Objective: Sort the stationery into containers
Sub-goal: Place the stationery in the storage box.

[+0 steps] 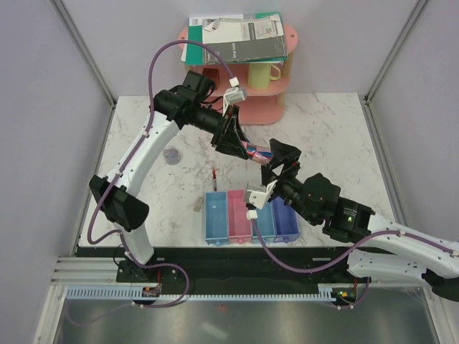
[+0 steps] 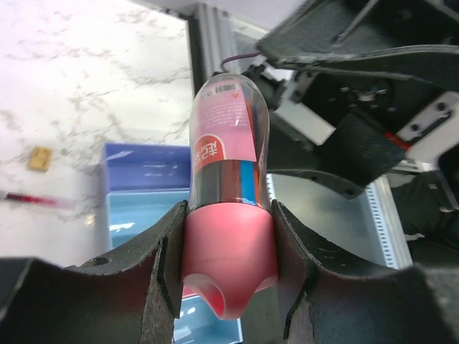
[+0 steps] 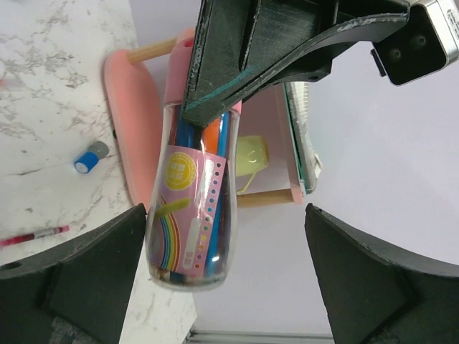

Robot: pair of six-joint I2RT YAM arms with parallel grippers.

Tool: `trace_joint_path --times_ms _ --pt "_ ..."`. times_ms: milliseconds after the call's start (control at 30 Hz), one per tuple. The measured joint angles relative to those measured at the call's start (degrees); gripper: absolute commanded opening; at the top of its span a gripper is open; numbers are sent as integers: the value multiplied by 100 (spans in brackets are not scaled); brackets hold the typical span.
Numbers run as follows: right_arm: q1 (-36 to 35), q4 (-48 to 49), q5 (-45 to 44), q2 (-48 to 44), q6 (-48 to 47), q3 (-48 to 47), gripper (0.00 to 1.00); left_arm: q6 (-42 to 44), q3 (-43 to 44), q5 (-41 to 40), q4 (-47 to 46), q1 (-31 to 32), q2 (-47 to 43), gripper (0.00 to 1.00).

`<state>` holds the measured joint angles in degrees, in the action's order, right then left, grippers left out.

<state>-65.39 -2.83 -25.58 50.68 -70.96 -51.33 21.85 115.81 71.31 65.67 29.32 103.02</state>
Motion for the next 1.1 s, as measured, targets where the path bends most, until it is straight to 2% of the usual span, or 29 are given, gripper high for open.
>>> trace_joint_path --times_ms 233,433,633,867,1100 --pt "17 -992 7 -72 514 -518 98 9 -398 -1436 -203 -129 -94 2" --pt "133 -1294 4 -181 734 -817 98 4 -857 -2256 -389 -297 -302 2" --pt "216 -1582 -122 -192 758 -837 98 37 -896 -3075 -380 -326 -675 2" --pt "503 -1888 -426 -72 999 -1093 98 629 -896 -3893 236 -321 -960 2" --pt "1143 -2592 -385 79 1781 -1563 98 1209 -1274 -4555 804 -173 -1029 2"
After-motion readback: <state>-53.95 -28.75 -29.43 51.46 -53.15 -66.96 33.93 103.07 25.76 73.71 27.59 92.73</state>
